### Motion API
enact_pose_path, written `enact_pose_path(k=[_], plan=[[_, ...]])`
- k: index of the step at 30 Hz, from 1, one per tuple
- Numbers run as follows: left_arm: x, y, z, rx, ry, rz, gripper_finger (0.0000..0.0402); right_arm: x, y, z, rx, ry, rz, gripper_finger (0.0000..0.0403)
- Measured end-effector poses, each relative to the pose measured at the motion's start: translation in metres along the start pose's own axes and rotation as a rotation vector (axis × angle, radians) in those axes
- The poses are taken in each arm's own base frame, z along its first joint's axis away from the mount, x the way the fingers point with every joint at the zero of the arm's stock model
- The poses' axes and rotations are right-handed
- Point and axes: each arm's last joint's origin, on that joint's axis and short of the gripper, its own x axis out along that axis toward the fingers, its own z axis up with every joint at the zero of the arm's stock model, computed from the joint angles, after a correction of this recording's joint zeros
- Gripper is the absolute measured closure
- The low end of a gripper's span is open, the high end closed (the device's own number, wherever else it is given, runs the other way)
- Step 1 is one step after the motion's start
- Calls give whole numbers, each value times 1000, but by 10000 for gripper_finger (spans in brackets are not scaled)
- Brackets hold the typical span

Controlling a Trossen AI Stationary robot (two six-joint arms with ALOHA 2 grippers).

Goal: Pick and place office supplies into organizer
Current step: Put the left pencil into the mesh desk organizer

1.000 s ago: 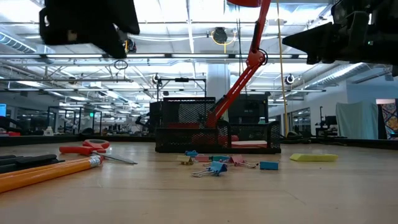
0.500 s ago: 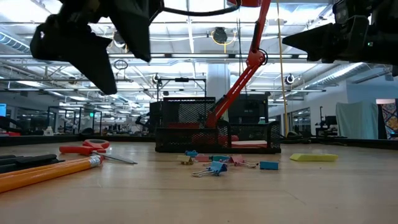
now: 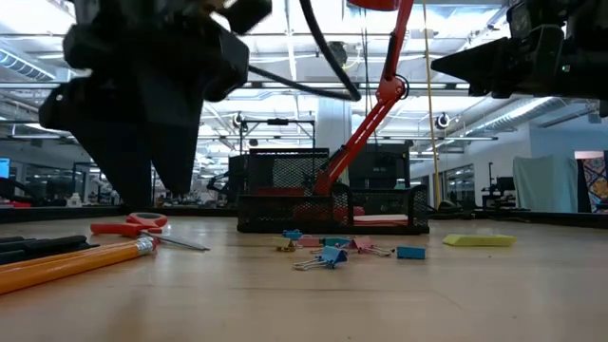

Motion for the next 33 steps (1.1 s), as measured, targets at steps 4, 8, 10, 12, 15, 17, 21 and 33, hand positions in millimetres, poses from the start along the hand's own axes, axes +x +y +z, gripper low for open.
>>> enact_pose_path(k=[4,8,10,12,15,17,21,33], plan=[[1,3,8,-12,-1,18,206,0,0,-1,6,6,2,394],[0,9,11,-22,52,62,206,0,0,-2,5,16,5,394],[0,12,10,-38,78,89,206,0,1,-2,3,22,7,394],[-1,14,10,-52,96,104,206,0,1,-2,3,24,7,394],[-1,14,10,-63,96,105,206,0,1,-2,3,23,7,394],[-1,14,10,-62,83,106,206,0,1,-2,3,23,7,394],[0,14,13,-68,63,110,206,0,1,-2,3,23,7,394],[-1,15,17,-111,-3,120,206,0,1,-2,3,22,7,394]])
